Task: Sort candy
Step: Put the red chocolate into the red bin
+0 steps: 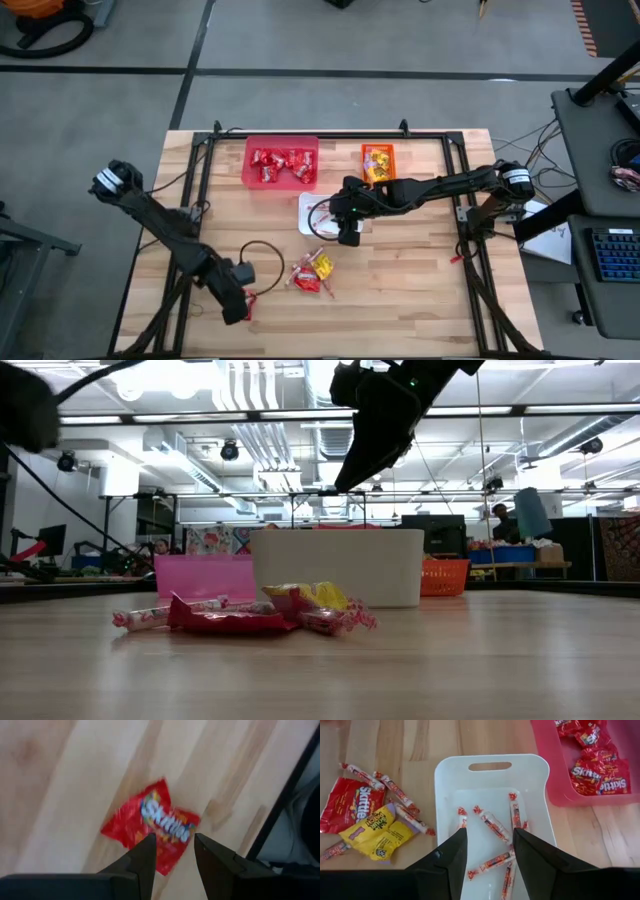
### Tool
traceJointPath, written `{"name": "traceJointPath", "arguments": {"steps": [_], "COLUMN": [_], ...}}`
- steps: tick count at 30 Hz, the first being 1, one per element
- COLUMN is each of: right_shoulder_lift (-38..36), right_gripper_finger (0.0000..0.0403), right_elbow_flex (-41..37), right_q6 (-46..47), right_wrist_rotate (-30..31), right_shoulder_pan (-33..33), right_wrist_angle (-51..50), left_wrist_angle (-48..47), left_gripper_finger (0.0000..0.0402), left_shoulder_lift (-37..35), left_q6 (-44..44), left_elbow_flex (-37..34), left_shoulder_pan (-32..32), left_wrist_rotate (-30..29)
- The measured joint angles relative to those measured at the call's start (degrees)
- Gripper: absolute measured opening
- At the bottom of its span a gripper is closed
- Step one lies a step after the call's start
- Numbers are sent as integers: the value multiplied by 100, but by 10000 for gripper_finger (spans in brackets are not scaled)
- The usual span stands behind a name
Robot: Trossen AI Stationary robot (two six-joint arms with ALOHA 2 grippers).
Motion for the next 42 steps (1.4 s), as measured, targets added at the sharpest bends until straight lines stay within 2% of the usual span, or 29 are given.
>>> {"name": "traceJointPath", "arguments": {"steps": [4,8,13,17,23,31,36,42], "right_shoulder_lift": [0,0,0,0,0,0,0,0], "right_gripper_finger": [157,160,160,162,160,160,162,158], "right_elbow_flex": [0,-2,-4,-4,-4,-4,-4,-4], "right_q6": [-66,-187,-302,-331,-336,-336,-333,-331], "right_wrist_rotate": [0,0,0,0,-1,-1,-4,-18], "right_shoulder_pan": [0,0,0,0,0,0,0,9], "right_wrist_angle": [87,164,246,245,247,247,245,243], "left_wrist_angle": [7,-27,-435,-941,-1591,-1616,-1624,-1627], "left_gripper_finger": [142,181,217,224,224,217,189,132], "left_shoulder_lift": [253,526,991,1412,2037,2360,2360,2360], "left_q6": [-463,-587,-274,180,670,888,756,742], "left_elbow_flex": [0,78,439,905,1588,1749,1735,1731], "left_shoulder_pan": [-294,-587,-944,-1090,-1117,-1117,-1120,-1117], "left_wrist_rotate": [287,249,-347,-819,-929,-968,-1060,-1075]}}
